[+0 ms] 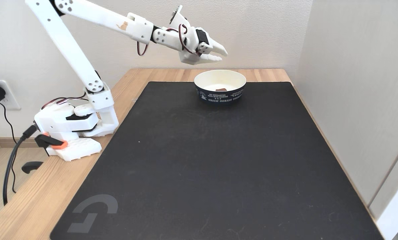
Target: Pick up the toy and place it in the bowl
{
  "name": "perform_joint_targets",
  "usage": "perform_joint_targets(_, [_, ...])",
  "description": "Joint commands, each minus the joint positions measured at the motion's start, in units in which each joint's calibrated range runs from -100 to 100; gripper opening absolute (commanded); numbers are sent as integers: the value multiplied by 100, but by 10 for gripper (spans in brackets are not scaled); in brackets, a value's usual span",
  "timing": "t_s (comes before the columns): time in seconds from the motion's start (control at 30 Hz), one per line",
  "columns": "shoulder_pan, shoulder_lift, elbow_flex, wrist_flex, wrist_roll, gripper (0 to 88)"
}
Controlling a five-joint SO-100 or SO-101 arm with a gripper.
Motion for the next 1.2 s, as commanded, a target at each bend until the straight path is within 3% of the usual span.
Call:
perform_joint_targets(0.0, [795,-1932,527,1350,193,26])
perform_joint_targets(0.1, [1522,-3582,1933,1731,657,26])
perform_joint_targets(0.3, [2844,-6684,4934,1740,725,26])
perform_joint_targets(0.37, [3212,-7667,5376,2324,777,26])
perform_joint_targets(0.47, [3538,-8526,5276,3560,1252,26])
perform_joint_targets(0.67, [3806,-8584,5321,5110,2092,26])
perform_joint_targets(1.07, [3773,-8601,5240,5728,2119,26])
perform_joint_targets(1.17, [3413,-8593,5240,5694,2119,30])
